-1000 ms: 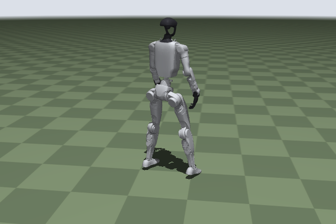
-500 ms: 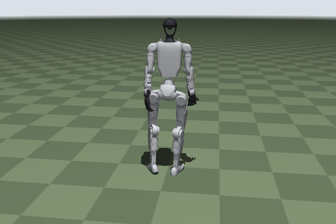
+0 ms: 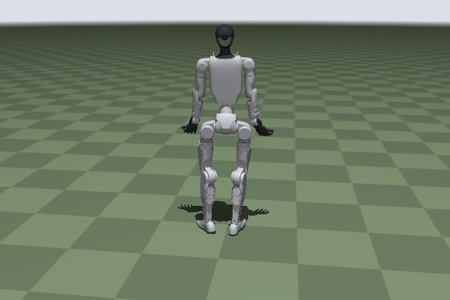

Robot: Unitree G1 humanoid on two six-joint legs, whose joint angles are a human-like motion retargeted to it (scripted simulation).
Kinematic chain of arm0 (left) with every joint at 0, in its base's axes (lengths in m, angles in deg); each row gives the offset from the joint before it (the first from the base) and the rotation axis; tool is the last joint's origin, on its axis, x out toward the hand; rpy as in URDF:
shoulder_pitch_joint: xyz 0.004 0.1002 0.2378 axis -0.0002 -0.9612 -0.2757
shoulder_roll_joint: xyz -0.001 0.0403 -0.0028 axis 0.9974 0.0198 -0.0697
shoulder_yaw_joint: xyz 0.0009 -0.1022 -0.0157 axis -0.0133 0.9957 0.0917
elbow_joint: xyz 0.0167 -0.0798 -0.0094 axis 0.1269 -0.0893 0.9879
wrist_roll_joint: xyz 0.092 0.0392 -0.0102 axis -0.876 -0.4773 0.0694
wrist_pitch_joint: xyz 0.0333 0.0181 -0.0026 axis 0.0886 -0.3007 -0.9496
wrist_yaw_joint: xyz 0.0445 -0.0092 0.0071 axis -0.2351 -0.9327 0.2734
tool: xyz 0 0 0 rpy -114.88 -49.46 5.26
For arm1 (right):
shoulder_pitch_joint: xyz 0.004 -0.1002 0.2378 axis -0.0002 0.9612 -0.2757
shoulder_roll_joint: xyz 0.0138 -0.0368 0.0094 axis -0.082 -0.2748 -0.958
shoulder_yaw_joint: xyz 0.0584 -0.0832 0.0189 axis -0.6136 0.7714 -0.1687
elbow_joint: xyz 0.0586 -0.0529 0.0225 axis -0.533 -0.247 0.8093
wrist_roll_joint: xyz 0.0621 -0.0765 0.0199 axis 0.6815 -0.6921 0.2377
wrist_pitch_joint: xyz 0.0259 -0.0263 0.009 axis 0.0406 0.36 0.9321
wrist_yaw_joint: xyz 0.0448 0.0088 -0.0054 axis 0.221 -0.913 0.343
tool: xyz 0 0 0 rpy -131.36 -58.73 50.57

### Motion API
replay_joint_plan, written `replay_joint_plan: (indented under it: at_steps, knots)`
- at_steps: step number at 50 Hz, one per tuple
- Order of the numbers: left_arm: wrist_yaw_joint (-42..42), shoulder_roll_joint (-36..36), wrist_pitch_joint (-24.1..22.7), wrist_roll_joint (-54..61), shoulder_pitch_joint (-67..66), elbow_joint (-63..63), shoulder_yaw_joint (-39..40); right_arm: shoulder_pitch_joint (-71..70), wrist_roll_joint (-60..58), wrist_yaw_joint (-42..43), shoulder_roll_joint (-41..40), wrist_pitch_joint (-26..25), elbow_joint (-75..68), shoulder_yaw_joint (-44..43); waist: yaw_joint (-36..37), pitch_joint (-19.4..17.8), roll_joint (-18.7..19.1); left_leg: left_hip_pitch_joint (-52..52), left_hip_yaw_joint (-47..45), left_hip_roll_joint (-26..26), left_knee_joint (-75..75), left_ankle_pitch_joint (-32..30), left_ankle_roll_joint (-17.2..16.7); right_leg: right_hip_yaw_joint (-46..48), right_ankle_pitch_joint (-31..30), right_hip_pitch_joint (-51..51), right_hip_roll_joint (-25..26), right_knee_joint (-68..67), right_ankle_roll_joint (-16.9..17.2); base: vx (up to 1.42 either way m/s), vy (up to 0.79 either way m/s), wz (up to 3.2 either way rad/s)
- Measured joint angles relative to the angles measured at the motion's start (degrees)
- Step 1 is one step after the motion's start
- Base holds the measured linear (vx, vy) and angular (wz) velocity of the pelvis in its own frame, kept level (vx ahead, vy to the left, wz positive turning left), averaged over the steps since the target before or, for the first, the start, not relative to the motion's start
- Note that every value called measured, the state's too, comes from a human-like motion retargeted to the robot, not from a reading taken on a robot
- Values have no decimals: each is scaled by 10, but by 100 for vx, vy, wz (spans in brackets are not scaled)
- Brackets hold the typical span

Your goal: Kungfu

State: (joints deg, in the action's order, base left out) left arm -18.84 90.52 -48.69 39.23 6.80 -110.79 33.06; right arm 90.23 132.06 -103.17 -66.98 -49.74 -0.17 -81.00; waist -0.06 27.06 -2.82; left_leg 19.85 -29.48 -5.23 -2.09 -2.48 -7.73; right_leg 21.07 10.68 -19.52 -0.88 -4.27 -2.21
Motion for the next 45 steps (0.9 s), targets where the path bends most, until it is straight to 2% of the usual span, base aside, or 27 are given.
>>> replay_joint_plan:
  at_steps: [11, 26, 28, 30, 32, 33, 35, 37, 38, 40, 41, 43, 45]
  knots:
    - [1, 14, 7, 31, 1, -27, 13, -16, 10, 0, 15, 0, -2, -3, 4, -2, -3, -20, -19, 7, 1, 7, 8, -13, -11, 7, -6, -4, 1, -1, 11, -14]
    - [3, 33, 11, -17, -3, -51, -14, 0, -78, 38, 37, -13, -16, 31, 11, -16, -7, -5, -12, 11, -6, 1, 19, -12, -18, -4, -15, -9, -4, -5, 11, 5]
    - [3, 40, 12, -40, -1, -50, -23, 0, -92, 43, 42, -18, -17, 39, 10, -21, -5, 6, 6, 10, -20, 18, 12, -29, -4, -10, -10, -12, -6, -14, 11, 27]
    - [-6, 55, 12, -86, 1, -55, -43, 0, -126, 67, 48, -22, -19, 54, 0, -16, -8, 55, 72, 17, -56, 58, 22, -98, 27, -40, -2, -29, -8, -18, 9, 71]
    - [-47, 79, -2, -213, -6, -54, -86, 8, -228, 121, 60, -10, -21, 90, -23, 8, -8, 95, 137, 41, -62, 95, 36, -171, 61, -84, 20, -43, -27, -9, -1, 66]
    - [-72, 93, -12, -320, -12, -52, -115, 13, -313, 152, 67, -2, -18, 117, -11, 16, -22, 115, 140, 54, -66, 103, 51, -217, 75, -101, 30, -52, -33, 0, 0, 0]
    - [-120, 122, -22, -606, -15, -48, -196, 23, -545, 203, 93, 2, -7, 195, -13, 24, -23, 145, 167, 65, -77, 112, 54, -240, 86, -126, 31, -61, -24, -3, 4, 33]
    - [-146, 157, -32, -955, -14, -28, -296, 29, -825, 199, 150, -12, 11, 318, -18, -1, -8, 128, 165, 53, -77, 86, 34, -187, 58, -112, 16, -53, -8, -17, 19, 14]
    - [-145, 179, -29, -1118, -5, -10, -350, 18, -963, 185, 183, -24, 27, 385, -3, -33, -11, 109, 146, 46, -76, 53, 28, -172, 31, -90, 10, -47, -6, -24, 22, -76]
    - [-141, 210, 1, -1405, 26, 29, -451, -8, -1220, 178, 233, -56, 71, 493, 4, -77, -6, 80, 138, 37, -77, 23, 22, -137, 3, -57, -1, -39, 2, -18, 17, -56]
    - [-149, 212, 19, -1516, 37, 40, -477, -16, -1333, 199, 240, -58, 86, 520, 4, -85, -5, 72, 136, 37, -77, 17, 25, -137, -3, -46, 1, -36, 2, -1, 10, -16]
    - [-179, 207, 47, -1680, 41, 45, -501, -27, -1513, 274, 240, -55, 94, 557, -1, -86, -2, 63, 132, 38, -74, 11, 28, -136, -14, -34, 1, -27, 3, 15, 10, -13]
    - [-205, 190, 61, -1720, 28, 36, -484, -29, -1587, 353, 222, -62, 83, 563, -7, -67, -1, 68, 127, 42, -68, 10, 29, -114, -21, -34, -9, -16, 6, 16, 16, -8]
